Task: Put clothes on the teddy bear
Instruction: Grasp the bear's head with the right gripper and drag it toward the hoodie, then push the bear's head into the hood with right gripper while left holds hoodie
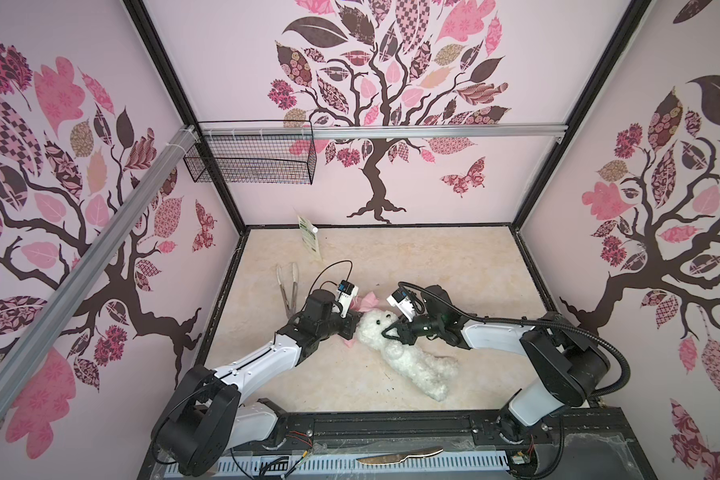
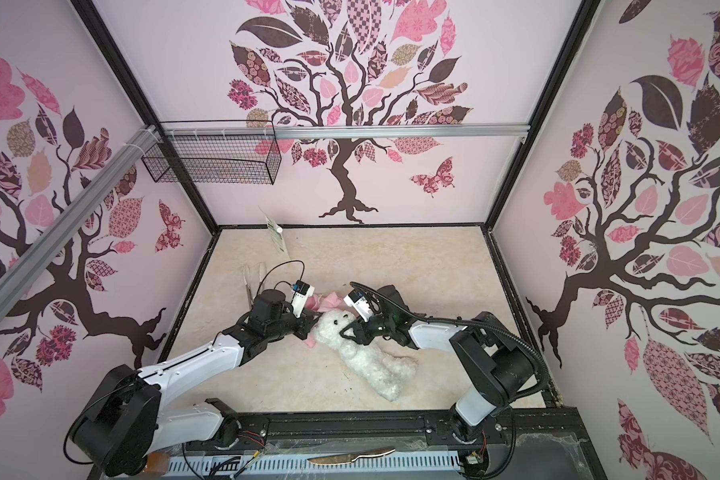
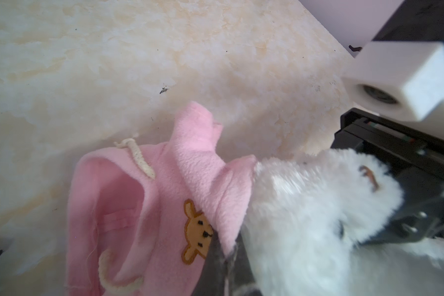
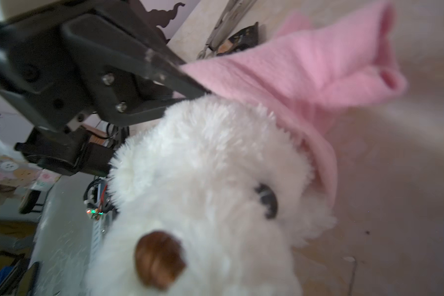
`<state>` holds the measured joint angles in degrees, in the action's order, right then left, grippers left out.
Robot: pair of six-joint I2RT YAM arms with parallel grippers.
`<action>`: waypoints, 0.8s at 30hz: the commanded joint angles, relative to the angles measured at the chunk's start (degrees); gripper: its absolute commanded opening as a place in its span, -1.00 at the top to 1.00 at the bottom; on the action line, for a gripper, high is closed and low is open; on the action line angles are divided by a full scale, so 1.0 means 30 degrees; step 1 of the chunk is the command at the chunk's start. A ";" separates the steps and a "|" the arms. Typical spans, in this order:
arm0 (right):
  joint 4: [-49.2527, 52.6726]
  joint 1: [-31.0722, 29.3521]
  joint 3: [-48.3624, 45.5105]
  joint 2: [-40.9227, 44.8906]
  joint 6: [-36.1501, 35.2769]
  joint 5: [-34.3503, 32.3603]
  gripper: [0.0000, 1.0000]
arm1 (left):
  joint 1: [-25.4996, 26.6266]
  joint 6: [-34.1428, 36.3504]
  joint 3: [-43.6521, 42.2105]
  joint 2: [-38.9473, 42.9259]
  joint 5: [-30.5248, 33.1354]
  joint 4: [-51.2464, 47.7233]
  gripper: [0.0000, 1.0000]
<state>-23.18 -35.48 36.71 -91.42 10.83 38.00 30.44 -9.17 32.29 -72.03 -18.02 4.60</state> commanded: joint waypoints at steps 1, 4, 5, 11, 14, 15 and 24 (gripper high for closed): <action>-0.2032 0.0068 -0.0931 0.0854 0.1478 -0.3937 0.45 | 0.0237 0.0448 0.0305 -0.0207 -0.0867 0.0148 1.00; -0.3066 -0.0122 -0.1514 0.1203 0.1969 -0.5199 0.45 | 0.0522 0.0671 0.0549 -0.0419 -0.1053 -0.0161 1.00; -0.3197 -0.0301 -0.1612 0.1301 0.1964 -0.5673 0.46 | 0.0582 0.0709 0.0615 -0.0452 -0.1053 -0.0237 1.00; -0.3805 -0.0582 -0.2074 0.2400 0.1454 -0.6266 0.46 | 0.0695 0.0844 0.0833 -0.0622 -0.0794 -0.0592 1.00; -0.4180 -0.0594 -0.2394 0.3167 0.0343 -0.4628 0.46 | 0.0727 0.0825 0.0899 -0.0590 -0.0516 -0.0683 1.00; -0.4226 -0.0578 -0.2447 0.3304 -0.0029 -0.3965 0.46 | 0.0724 0.0798 0.0924 -0.0598 -0.0423 -0.0727 1.00; -0.0685 -0.0594 -0.1149 0.2186 -0.1969 0.1874 0.46 | 0.0735 0.0755 0.1364 0.0223 0.0030 -0.1387 1.00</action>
<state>-27.88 -37.34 30.22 -83.48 7.25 35.94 32.32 -7.46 33.52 -73.21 -18.26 1.39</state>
